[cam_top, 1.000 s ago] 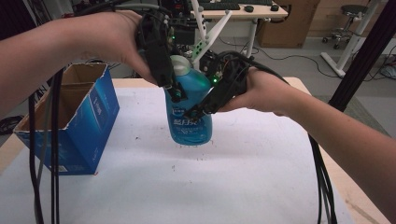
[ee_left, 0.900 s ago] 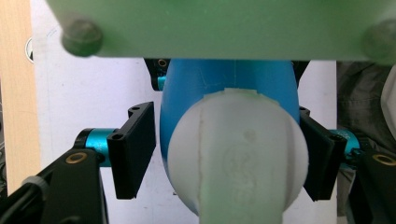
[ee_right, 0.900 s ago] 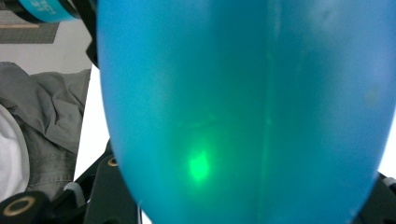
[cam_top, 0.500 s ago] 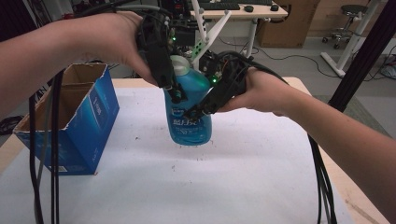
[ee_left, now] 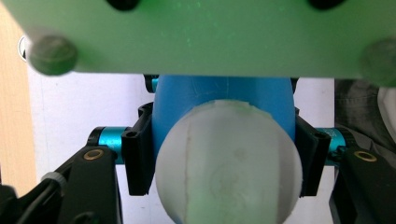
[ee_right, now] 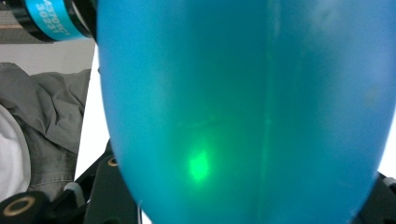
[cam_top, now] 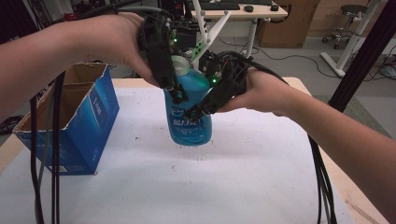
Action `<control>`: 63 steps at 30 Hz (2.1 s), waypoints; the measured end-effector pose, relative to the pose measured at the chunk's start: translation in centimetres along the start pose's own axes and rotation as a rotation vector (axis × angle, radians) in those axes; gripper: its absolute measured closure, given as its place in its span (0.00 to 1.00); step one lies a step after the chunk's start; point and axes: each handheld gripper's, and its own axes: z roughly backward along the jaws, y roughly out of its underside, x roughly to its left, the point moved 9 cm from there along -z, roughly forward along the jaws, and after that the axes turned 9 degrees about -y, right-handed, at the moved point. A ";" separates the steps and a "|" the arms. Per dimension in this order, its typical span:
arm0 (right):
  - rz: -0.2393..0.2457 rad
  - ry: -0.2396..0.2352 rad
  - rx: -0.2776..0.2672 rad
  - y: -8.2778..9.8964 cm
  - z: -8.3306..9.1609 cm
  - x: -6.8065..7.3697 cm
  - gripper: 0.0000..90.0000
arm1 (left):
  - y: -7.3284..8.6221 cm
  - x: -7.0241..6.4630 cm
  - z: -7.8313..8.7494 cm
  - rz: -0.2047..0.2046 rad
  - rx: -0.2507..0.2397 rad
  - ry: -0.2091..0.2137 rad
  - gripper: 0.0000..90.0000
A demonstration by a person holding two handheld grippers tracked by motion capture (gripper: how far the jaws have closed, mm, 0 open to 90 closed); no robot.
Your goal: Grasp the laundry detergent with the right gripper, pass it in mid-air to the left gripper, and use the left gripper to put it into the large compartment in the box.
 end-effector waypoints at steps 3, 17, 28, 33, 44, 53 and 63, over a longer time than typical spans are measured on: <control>0.000 -0.001 0.000 0.0 0.0 0.0 0.50 | 0.0 0.0 0.0 -0.003 0.002 0.000 0.42; -0.023 -0.010 -0.016 0.0 -0.1 0.2 0.48 | 0.0 0.1 0.1 0.000 -0.016 0.006 0.42; -0.073 -0.028 -0.044 0.8 0.4 0.1 0.15 | 0.7 0.1 0.4 0.040 -0.004 0.013 0.42; -0.119 0.003 -0.009 2.7 1.0 -0.3 0.15 | 1.4 0.4 1.4 0.095 -0.015 0.001 0.42; -0.226 0.092 0.062 7.8 3.7 -1.6 0.15 | 4.1 1.4 4.4 0.240 -0.048 -0.047 0.42; -0.272 0.147 0.136 11.1 5.4 -1.9 0.15 | 7.0 2.5 7.7 0.351 -0.076 -0.113 0.42; -0.313 0.195 0.154 13.1 7.6 -2.5 0.15 | 10.7 3.9 11.4 0.518 -0.082 -0.212 0.42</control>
